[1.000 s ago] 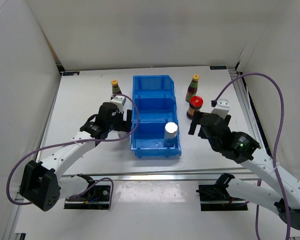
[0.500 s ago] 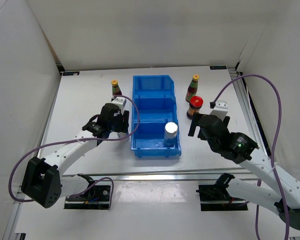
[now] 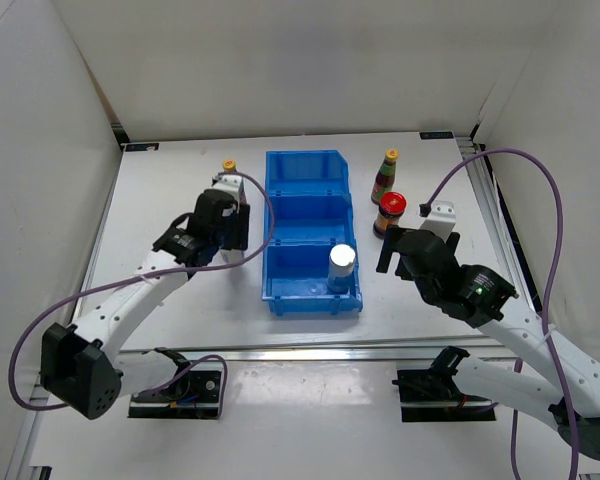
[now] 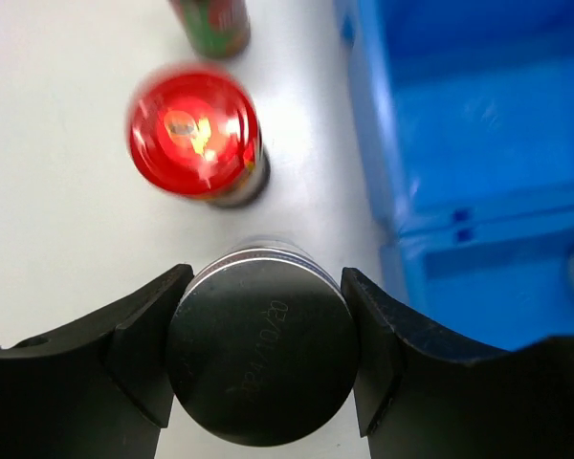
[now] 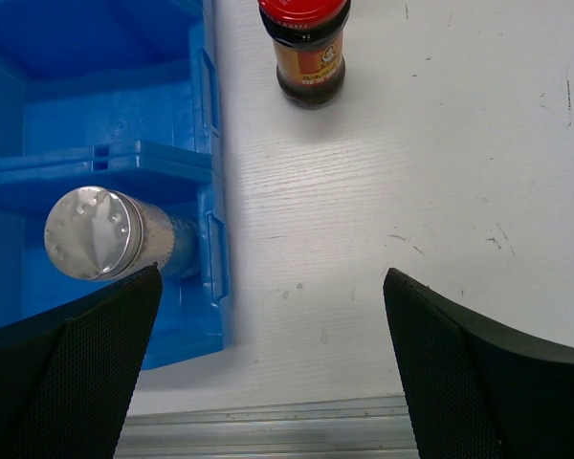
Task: Organize the condiment bottles
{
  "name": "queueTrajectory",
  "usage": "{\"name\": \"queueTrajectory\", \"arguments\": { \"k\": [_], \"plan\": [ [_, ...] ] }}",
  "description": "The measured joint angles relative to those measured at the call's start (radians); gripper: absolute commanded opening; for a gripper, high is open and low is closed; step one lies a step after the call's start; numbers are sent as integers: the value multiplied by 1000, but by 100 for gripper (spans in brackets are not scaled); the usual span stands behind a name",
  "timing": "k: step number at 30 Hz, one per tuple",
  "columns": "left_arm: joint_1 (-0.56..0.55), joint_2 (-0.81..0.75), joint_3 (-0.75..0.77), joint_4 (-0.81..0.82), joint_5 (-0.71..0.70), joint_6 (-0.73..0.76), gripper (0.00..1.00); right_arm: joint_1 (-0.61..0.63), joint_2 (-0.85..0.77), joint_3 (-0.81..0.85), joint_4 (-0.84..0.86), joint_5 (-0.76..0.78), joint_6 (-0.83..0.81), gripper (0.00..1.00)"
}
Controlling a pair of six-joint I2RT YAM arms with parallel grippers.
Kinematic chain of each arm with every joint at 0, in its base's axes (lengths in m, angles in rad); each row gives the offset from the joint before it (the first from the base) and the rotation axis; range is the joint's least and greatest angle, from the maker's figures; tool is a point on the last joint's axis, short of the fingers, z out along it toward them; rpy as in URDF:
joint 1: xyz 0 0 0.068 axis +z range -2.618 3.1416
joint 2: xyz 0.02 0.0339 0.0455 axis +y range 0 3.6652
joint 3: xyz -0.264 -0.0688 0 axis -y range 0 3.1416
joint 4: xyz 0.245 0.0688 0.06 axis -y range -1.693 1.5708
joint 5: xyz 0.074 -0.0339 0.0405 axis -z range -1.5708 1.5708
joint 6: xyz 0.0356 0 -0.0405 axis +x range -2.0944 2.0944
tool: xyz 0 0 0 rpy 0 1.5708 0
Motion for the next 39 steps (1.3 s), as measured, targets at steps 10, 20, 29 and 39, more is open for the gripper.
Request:
{"name": "queueTrajectory", "arguments": {
  "k": [10,20,29,39],
  "plan": [
    [-80,-72,332,-19,52,-13,11,0,0,-15,0,1,13,99],
    [-267,14,215,-2,137,-56,11,0,-32,-29,-1,32,58,99],
    [-267,21,50,64,158,-66,11,0,-51,-68,-11,64,131,98],
    [-267,88,-5,155,181,-93,11,0,-138,-85,-76,113,231,0]
  ]
}}
